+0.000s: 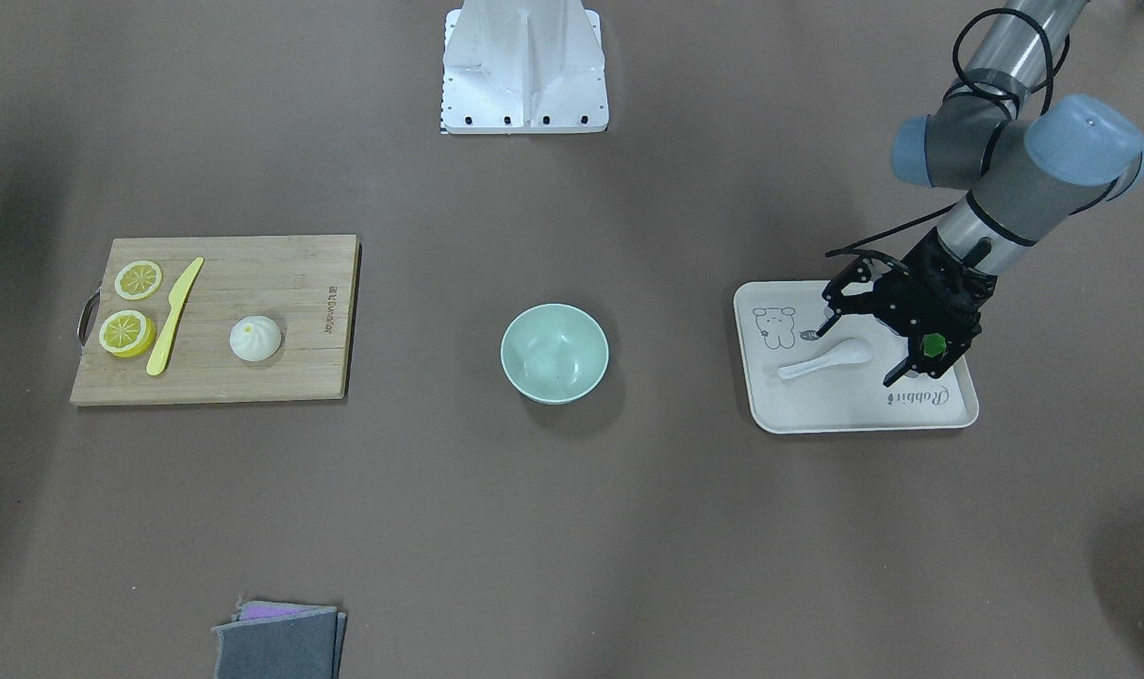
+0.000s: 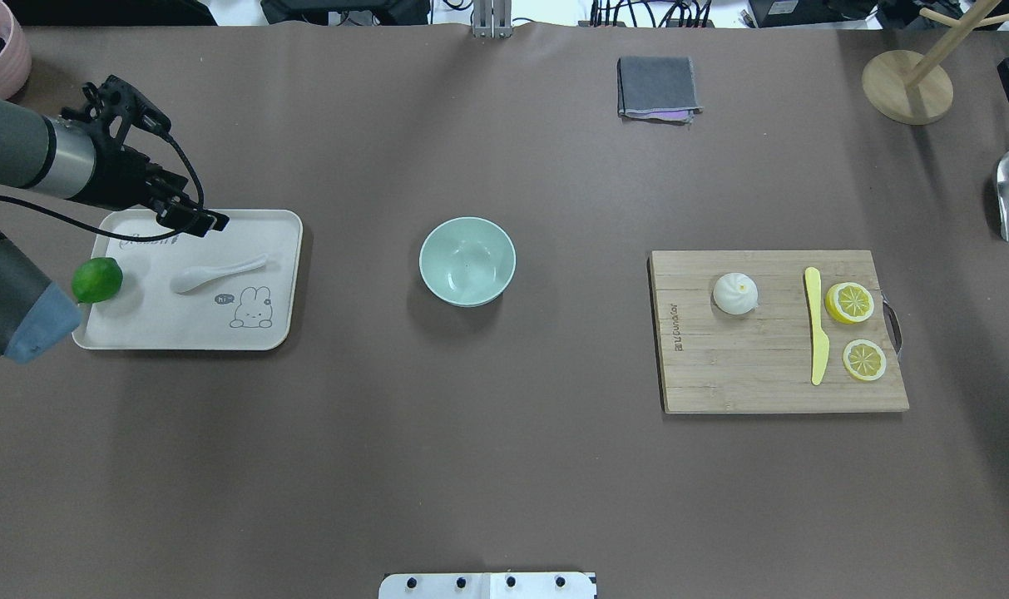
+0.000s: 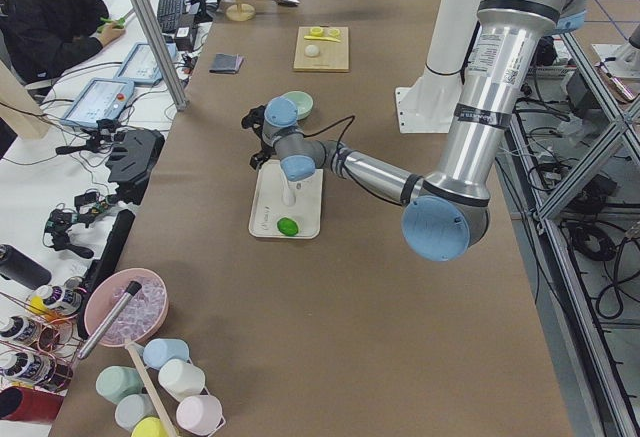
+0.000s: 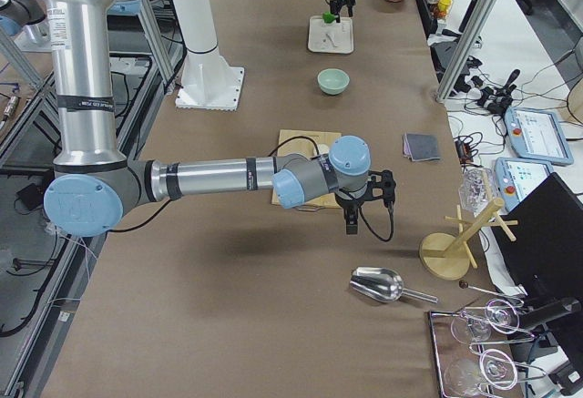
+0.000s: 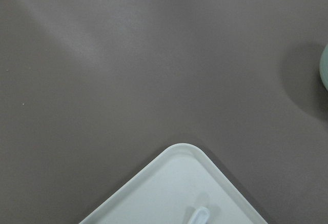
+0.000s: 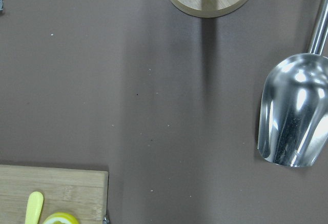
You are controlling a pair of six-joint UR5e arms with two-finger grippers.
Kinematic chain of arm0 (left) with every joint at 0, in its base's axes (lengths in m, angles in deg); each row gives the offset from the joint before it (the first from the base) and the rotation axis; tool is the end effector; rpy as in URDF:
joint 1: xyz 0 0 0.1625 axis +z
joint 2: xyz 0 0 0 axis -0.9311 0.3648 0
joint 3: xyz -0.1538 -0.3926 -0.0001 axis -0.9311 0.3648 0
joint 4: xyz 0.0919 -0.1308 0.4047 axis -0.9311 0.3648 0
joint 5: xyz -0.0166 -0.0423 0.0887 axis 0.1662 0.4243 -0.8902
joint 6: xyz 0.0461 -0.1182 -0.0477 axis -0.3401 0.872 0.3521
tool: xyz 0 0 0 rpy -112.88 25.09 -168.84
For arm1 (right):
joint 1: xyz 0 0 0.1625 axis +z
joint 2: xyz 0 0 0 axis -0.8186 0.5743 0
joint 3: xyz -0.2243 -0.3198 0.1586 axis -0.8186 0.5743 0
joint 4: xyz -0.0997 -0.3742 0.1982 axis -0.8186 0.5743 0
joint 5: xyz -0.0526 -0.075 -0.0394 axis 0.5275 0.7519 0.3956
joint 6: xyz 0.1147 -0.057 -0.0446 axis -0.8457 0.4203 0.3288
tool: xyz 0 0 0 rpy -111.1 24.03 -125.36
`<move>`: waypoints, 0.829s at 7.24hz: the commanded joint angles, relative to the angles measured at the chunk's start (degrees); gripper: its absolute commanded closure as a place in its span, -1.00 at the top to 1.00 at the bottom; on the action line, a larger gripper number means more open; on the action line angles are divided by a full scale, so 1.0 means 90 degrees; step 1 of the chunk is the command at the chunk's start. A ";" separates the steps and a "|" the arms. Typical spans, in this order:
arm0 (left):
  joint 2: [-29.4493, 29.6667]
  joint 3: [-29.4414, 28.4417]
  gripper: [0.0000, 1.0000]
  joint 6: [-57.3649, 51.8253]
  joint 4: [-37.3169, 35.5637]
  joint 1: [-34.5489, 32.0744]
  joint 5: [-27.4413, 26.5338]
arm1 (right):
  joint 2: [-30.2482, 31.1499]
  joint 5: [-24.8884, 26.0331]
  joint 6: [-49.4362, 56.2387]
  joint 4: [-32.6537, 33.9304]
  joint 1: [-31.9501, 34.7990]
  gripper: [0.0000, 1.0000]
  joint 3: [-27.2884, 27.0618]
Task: Put spoon and bun in bowl
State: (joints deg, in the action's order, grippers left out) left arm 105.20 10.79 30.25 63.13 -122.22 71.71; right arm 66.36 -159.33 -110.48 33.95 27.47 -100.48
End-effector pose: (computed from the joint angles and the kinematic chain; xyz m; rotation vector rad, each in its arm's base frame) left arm 0.3431 -0.5681 0.4372 0.6835 0.9611 0.5369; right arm -0.0410 -0.5503 0.5871 0.1655 -0.9003 0.0490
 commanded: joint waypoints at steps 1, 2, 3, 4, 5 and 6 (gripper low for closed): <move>0.0225 -0.0613 0.96 -0.0499 0.0655 0.0088 -0.0365 | 0.0005 -0.0095 -0.0156 -0.0018 -0.0007 1.00 -0.0026; 0.0168 -0.0643 0.95 -0.0570 0.0656 0.0146 -0.0909 | -0.0005 -0.0164 -0.0254 -0.0018 -0.0007 1.00 -0.0045; -0.0045 -0.0576 0.96 -0.0097 0.0781 0.0156 -0.0934 | -0.0005 -0.0184 -0.0245 -0.0028 -0.0007 1.00 -0.0065; -0.0192 -0.0614 0.96 -0.0102 0.1102 0.0156 -0.0973 | -0.0034 -0.0184 -0.0245 -0.0028 -0.0016 1.00 -0.0065; -0.0232 -0.0556 0.96 -0.0122 0.1143 0.0176 -0.0983 | -0.0034 -0.0184 -0.0245 -0.0028 -0.0016 1.00 -0.0113; -0.0175 -0.0575 0.94 -0.0248 0.1173 0.0340 -0.0915 | -0.0044 -0.0174 -0.0245 -0.0028 -0.0016 1.00 -0.0104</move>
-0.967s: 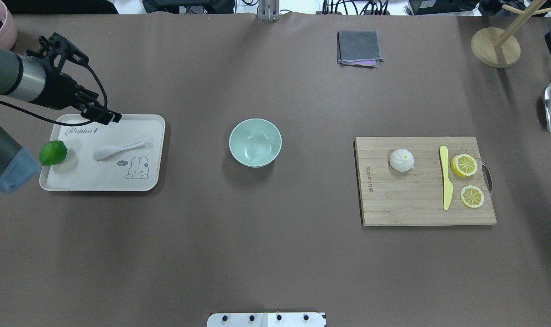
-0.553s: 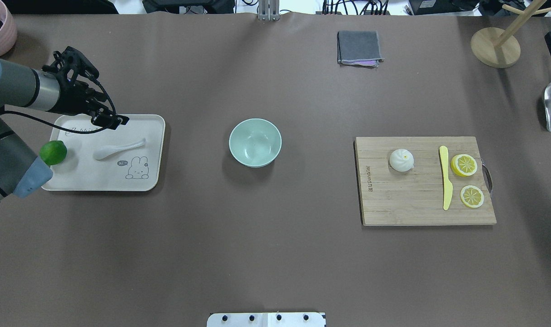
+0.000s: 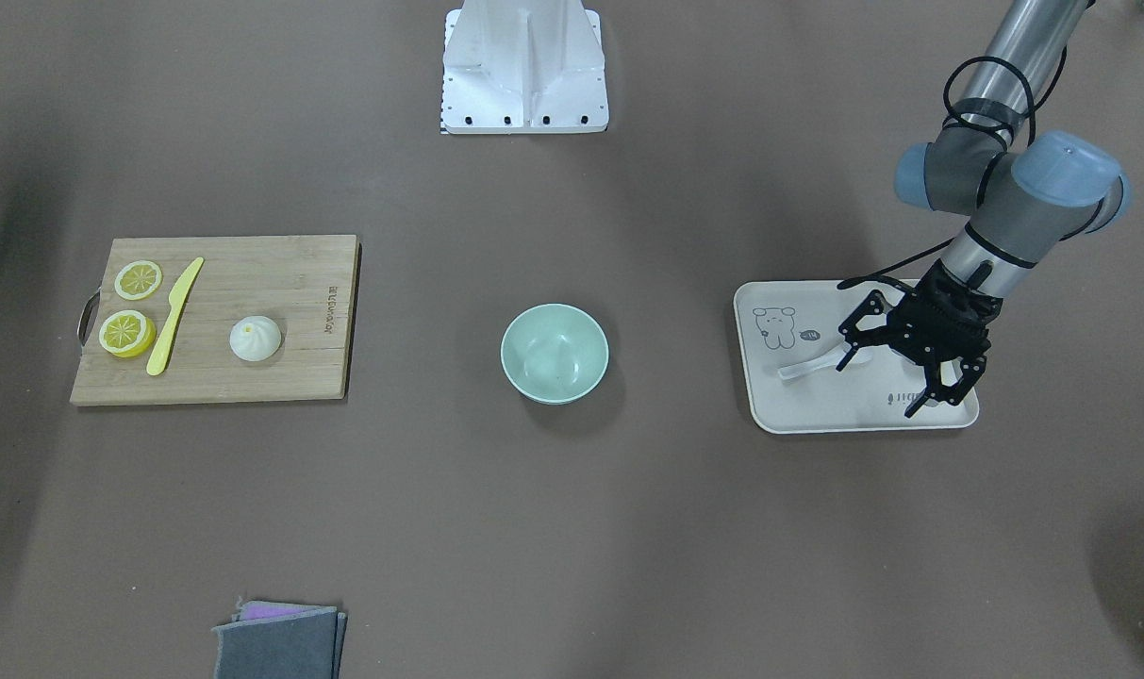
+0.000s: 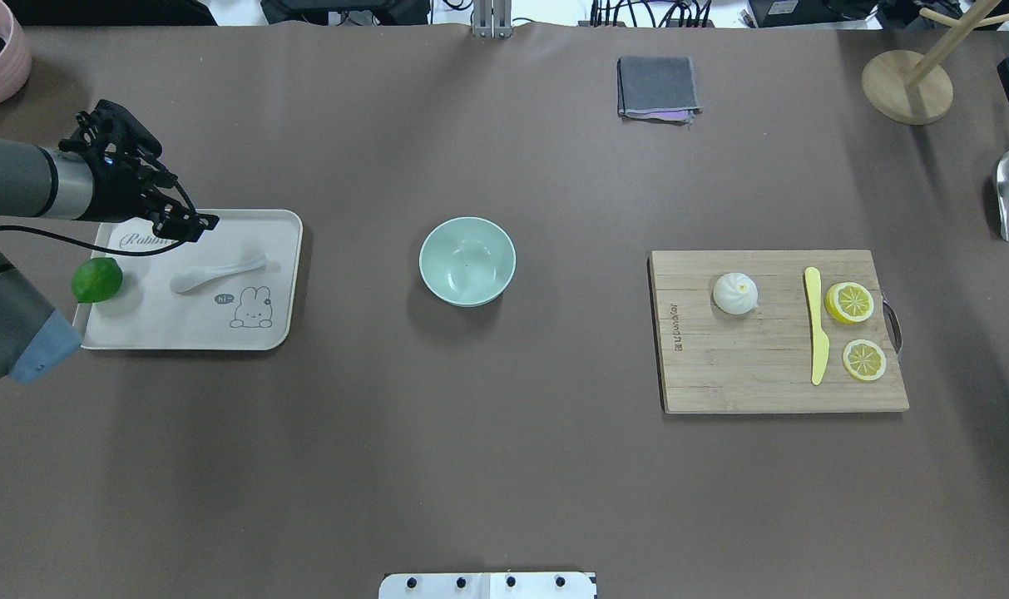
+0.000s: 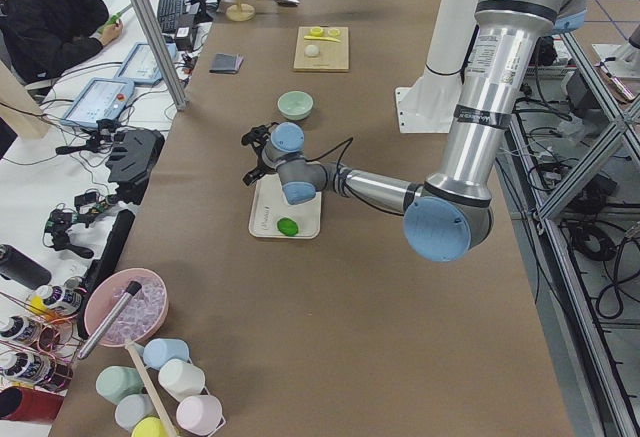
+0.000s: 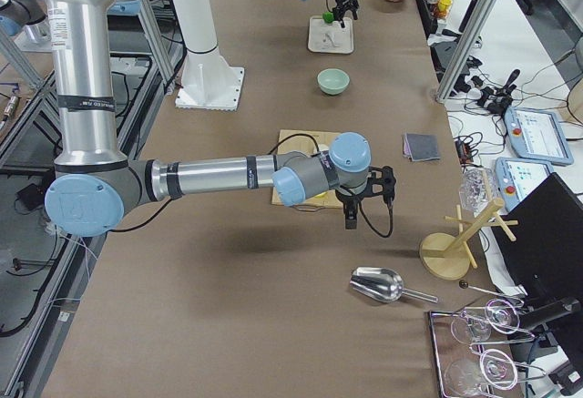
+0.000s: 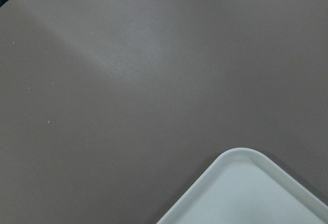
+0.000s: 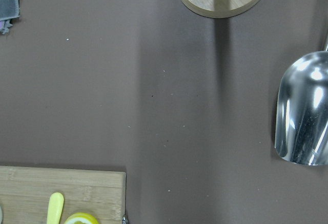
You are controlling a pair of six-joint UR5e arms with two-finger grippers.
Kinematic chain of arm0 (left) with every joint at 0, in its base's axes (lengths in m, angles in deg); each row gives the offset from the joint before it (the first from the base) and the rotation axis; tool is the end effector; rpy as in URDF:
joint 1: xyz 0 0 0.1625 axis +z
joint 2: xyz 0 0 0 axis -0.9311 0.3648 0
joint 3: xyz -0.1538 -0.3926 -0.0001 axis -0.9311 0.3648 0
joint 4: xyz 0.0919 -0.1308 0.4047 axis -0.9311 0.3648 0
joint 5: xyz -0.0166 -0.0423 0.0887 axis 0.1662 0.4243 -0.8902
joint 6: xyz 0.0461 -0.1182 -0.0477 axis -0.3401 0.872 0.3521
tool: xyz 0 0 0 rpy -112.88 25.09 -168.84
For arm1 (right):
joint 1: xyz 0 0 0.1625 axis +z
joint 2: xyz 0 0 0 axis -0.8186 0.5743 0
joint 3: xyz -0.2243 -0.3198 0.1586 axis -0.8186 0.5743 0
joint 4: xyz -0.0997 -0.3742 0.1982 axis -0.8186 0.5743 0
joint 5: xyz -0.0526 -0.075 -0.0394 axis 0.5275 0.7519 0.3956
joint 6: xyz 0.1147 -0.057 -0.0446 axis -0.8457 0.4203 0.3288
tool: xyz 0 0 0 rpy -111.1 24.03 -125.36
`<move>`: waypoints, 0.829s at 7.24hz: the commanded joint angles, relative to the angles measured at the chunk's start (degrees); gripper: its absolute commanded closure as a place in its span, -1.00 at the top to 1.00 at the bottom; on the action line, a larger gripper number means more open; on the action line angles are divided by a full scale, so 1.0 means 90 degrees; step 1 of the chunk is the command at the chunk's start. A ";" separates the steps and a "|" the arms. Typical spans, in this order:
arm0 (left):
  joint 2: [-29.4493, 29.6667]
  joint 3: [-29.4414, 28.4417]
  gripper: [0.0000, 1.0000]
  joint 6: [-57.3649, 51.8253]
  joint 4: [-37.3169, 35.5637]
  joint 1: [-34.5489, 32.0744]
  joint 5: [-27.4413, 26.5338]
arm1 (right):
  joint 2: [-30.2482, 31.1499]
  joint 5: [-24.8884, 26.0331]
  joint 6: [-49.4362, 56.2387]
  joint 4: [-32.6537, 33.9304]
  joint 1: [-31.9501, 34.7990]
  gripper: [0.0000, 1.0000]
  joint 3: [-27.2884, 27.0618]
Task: Put spoon and bun in bowl
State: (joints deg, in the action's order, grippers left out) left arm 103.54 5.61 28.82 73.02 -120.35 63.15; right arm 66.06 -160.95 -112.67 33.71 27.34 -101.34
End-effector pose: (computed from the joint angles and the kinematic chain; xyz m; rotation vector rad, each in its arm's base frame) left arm 0.3496 -0.5705 0.4850 0.8068 0.8747 0.5175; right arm -0.0448 -0.5510 0.5729 0.1604 -0.9342 0.0646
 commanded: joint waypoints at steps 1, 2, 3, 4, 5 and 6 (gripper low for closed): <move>0.0097 0.0010 0.94 -0.0129 0.0026 0.0512 -0.0041 | -0.0011 0.0006 -0.0001 0.0000 -0.0002 1.00 0.0001; 0.0040 -0.0029 0.94 -0.0129 -0.0003 0.0602 -0.0032 | -0.0011 -0.0004 -0.0001 0.0000 -0.0012 1.00 0.0001; -0.0028 -0.0039 0.94 -0.0129 -0.0003 0.0613 -0.0022 | -0.0011 -0.0004 -0.0011 0.0000 -0.0012 1.00 -0.0009; -0.0135 -0.0048 0.95 -0.0168 -0.0003 0.0613 -0.0003 | -0.0011 -0.0014 -0.0011 0.0000 -0.0021 1.00 -0.0009; -0.0165 -0.0058 0.95 -0.0536 -0.0100 0.0613 0.0007 | -0.0011 -0.0043 -0.0011 0.0000 -0.0031 1.00 -0.0018; -0.0194 -0.0049 0.95 -0.0772 -0.0265 0.0613 0.0007 | -0.0011 -0.0043 -0.0011 0.0000 -0.0031 1.00 -0.0009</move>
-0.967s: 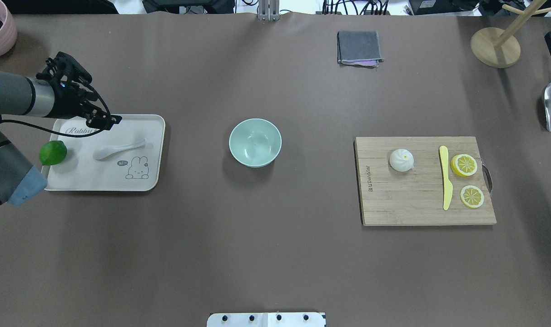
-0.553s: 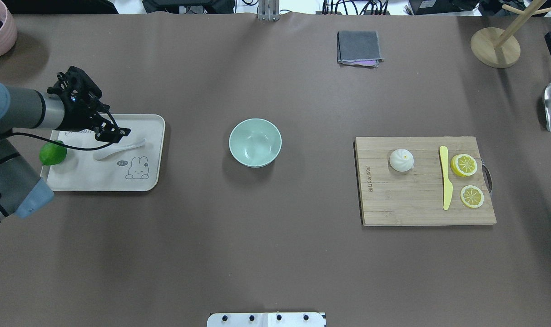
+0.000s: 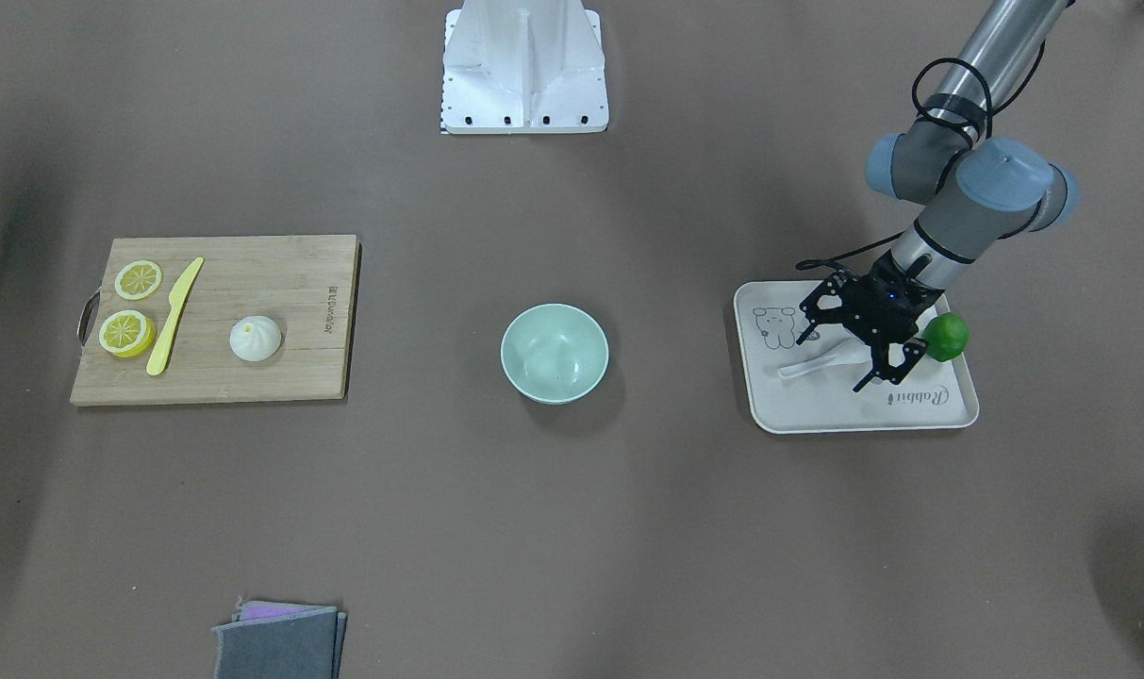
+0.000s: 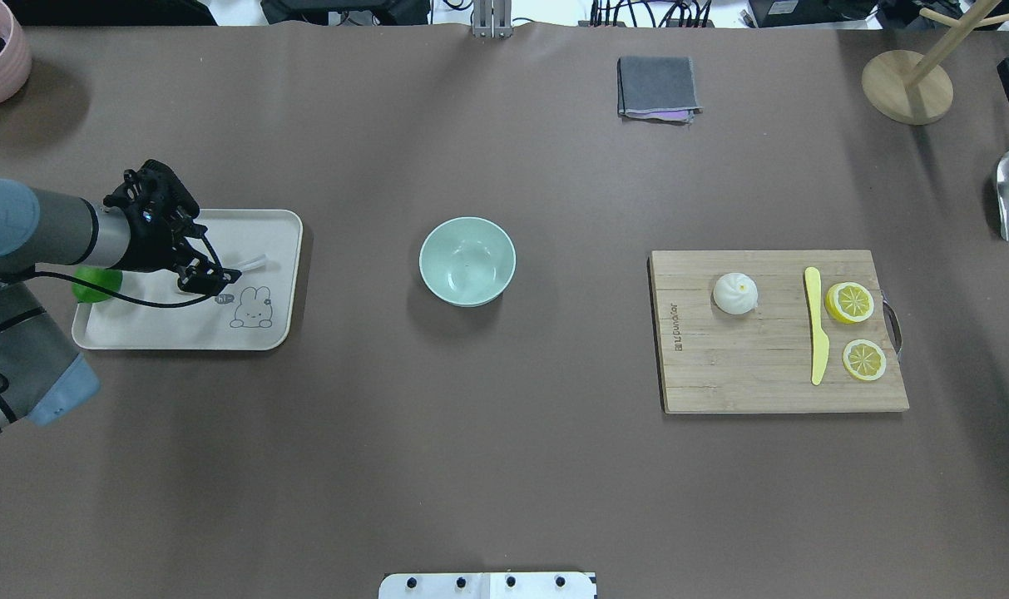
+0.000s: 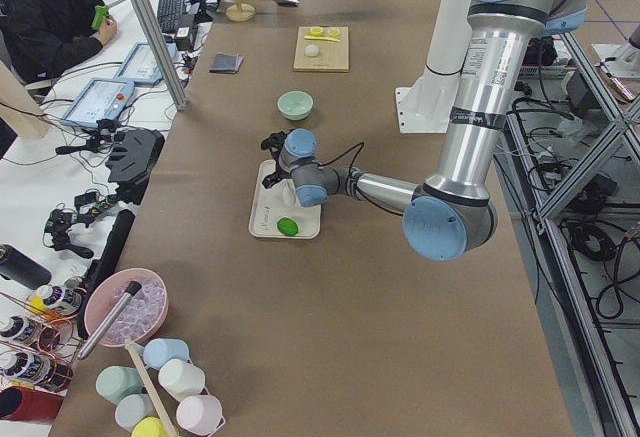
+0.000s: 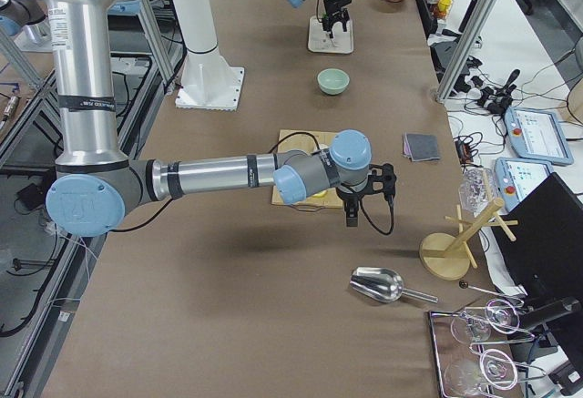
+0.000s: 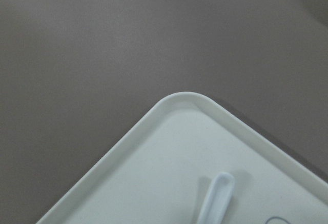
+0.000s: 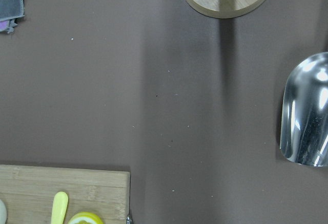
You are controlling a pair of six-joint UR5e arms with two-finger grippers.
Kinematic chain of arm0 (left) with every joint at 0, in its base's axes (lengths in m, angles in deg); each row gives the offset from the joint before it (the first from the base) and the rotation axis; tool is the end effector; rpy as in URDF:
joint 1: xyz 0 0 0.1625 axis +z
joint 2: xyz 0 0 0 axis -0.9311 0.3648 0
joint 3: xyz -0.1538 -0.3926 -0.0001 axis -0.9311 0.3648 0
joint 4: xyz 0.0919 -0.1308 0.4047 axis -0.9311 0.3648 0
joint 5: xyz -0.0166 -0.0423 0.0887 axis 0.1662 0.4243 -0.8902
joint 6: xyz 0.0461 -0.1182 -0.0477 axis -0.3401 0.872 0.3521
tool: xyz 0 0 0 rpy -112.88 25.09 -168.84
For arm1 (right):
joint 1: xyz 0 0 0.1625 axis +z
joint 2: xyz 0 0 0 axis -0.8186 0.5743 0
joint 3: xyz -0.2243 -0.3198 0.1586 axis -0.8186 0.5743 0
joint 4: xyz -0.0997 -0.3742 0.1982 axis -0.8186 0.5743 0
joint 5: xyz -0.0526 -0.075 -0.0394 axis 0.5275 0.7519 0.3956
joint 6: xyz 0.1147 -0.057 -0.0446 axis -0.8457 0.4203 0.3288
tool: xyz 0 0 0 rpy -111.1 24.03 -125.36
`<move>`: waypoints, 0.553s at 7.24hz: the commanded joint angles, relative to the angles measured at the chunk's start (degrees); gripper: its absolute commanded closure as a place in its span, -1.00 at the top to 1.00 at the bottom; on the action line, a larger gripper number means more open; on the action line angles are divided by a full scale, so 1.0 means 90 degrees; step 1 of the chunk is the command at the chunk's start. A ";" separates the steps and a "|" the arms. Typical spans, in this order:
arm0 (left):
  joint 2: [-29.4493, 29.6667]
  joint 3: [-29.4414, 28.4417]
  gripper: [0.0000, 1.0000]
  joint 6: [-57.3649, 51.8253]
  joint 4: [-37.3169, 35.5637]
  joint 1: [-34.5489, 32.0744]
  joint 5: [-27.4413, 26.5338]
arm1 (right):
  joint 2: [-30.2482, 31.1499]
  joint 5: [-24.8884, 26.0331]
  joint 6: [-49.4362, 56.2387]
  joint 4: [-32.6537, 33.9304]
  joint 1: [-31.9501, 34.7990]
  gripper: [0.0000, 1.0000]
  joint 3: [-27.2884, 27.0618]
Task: Put spoon and bun in bowl
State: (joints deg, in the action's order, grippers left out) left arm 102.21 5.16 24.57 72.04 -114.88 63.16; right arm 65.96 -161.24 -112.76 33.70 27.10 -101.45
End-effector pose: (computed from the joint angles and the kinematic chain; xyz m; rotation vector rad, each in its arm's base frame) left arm 0.3979 -0.5298 0.5075 0.7601 0.8703 0.6609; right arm -0.0476 -0.5512 0.5704 0.1596 -0.9400 0.0591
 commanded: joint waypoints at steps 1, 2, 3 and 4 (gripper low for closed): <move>-0.0056 0.0001 0.95 -0.0321 -0.0148 0.0004 0.0016 | 0.0000 -0.0011 0.0000 0.0000 -0.0025 1.00 0.0004; -0.0134 0.0059 0.95 -0.0321 -0.0148 0.0004 0.0016 | 0.0000 -0.0011 0.0000 0.0000 -0.0025 1.00 0.0004; -0.0144 0.0050 0.95 -0.0321 -0.0158 -0.0015 0.0025 | 0.0000 -0.0011 0.0000 0.0000 -0.0035 1.00 0.0004; -0.0202 0.0050 0.95 -0.0350 -0.0148 -0.0015 0.0025 | 0.0000 -0.0011 0.0000 0.0000 -0.0035 1.00 0.0004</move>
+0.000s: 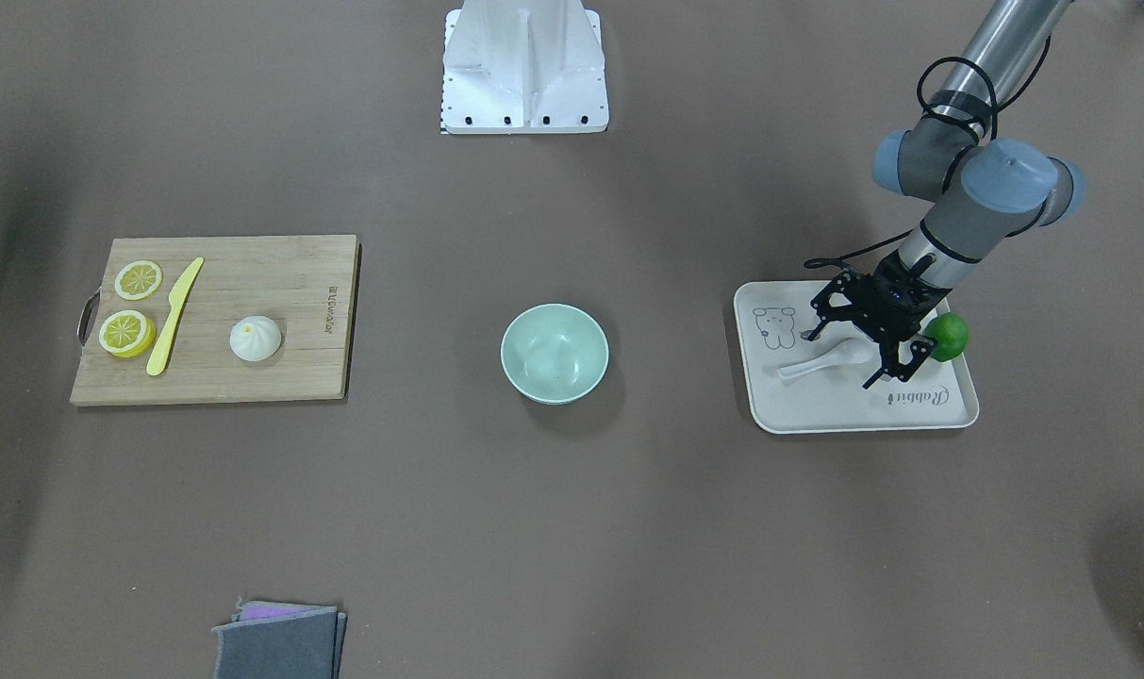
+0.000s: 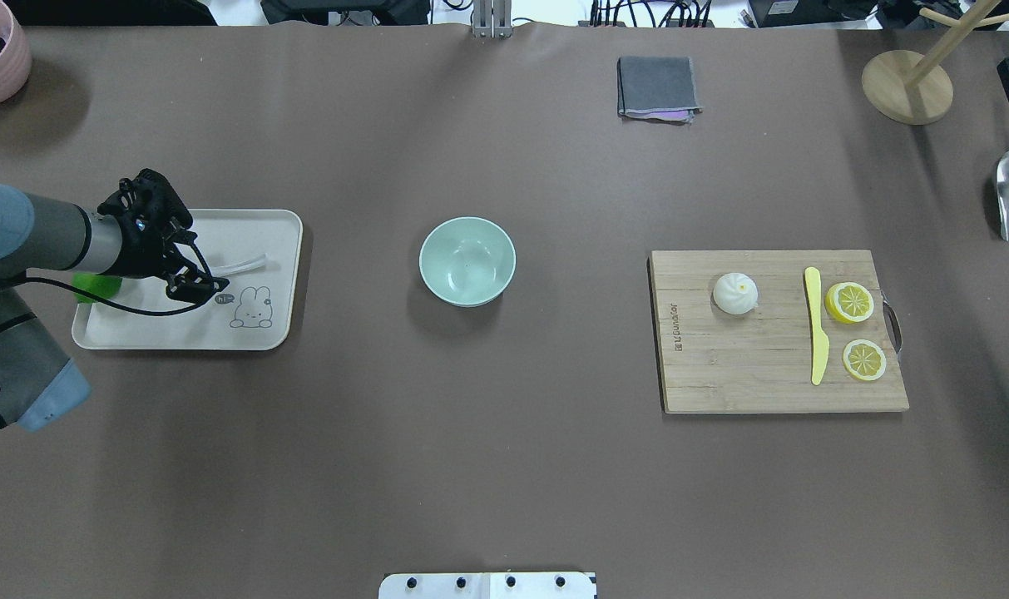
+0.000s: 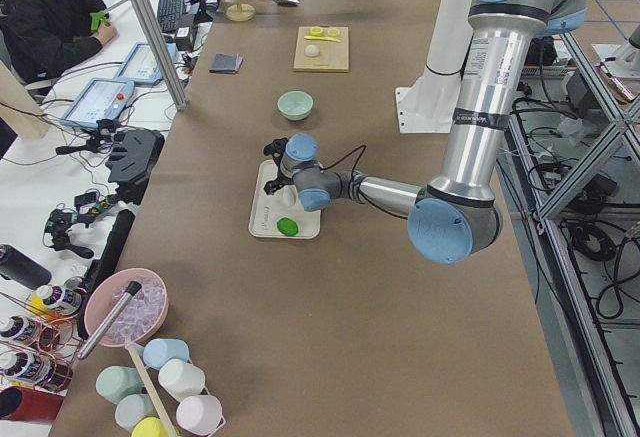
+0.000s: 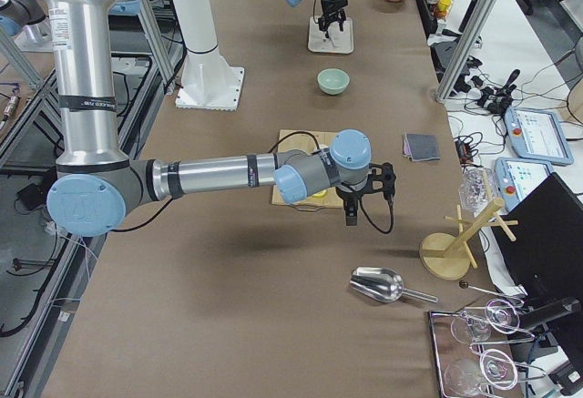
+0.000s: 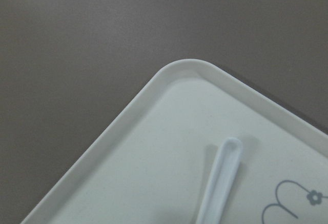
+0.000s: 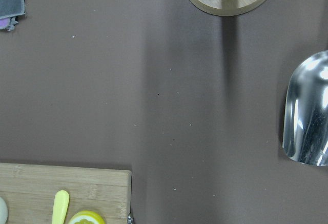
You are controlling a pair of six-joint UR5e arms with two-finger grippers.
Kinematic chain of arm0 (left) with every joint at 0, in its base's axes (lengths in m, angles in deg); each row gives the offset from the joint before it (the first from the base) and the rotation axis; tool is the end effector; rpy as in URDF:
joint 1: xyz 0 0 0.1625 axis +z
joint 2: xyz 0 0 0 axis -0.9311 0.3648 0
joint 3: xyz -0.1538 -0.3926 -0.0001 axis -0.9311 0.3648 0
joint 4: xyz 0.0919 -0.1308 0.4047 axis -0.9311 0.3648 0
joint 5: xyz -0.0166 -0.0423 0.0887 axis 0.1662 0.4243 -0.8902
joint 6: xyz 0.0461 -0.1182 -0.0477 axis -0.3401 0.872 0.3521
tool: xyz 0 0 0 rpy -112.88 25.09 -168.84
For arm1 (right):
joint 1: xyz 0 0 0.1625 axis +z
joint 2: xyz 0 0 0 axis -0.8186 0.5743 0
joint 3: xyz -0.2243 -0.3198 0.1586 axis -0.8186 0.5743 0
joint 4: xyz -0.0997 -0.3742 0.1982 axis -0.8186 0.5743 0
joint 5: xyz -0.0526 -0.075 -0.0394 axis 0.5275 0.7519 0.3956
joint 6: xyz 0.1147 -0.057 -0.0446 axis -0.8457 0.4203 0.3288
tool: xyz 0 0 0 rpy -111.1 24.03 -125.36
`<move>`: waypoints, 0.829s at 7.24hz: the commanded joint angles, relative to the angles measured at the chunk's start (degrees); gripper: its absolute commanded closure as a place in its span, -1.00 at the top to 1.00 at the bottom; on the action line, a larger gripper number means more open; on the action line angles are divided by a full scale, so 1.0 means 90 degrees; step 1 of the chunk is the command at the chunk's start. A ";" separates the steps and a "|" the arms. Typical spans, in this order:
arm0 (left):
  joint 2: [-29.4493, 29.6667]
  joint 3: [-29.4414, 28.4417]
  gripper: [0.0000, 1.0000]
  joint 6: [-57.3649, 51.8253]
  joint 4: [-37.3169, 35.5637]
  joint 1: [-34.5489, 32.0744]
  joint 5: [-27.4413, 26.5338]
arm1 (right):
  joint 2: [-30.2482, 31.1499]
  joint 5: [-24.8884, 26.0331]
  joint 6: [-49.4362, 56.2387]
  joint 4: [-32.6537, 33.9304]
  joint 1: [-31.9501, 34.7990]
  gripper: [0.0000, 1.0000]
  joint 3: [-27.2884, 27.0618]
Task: Put spoon and bun in bowl
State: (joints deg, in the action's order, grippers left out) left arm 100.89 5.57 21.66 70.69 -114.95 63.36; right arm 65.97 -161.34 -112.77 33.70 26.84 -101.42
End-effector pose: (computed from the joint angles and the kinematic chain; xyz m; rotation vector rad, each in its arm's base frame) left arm 0.3920 -0.5242 0.5220 0.7464 0.8392 0.7021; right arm -0.0503 -0.5508 0.5706 0.1561 -0.9418 0.0550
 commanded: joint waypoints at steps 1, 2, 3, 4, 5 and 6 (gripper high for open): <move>-0.0076 0.0005 0.94 -0.0143 -0.0008 -0.0007 0.0004 | 0.0000 0.0000 -0.0010 0.0000 -0.0015 1.00 0.0000; -0.0076 -0.0015 0.94 -0.0154 -0.0008 -0.0007 0.0004 | 0.0000 0.0000 -0.0048 0.0000 -0.0054 1.00 0.0010; -0.0076 -0.0005 0.93 -0.0154 -0.0008 -0.0007 0.0004 | 0.0000 0.0000 -0.0049 0.0000 -0.0102 1.00 0.0010; -0.0076 0.0004 0.78 -0.0154 -0.0018 -0.0007 0.0004 | 0.0000 0.0000 -0.0049 0.0000 -0.0122 1.00 0.0010; -0.0076 0.0005 0.67 -0.0154 -0.0076 -0.0007 0.0004 | 0.0000 0.0000 -0.0058 0.0000 -0.0132 1.00 0.0010; -0.0076 0.0005 0.53 -0.0154 -0.0154 -0.0007 0.0004 | -0.0039 0.0000 -0.0058 0.0000 -0.0142 1.00 0.0010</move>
State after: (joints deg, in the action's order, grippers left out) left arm 100.21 5.59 20.28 70.01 -115.01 63.39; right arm 65.88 -161.34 -113.26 33.70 25.70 -101.33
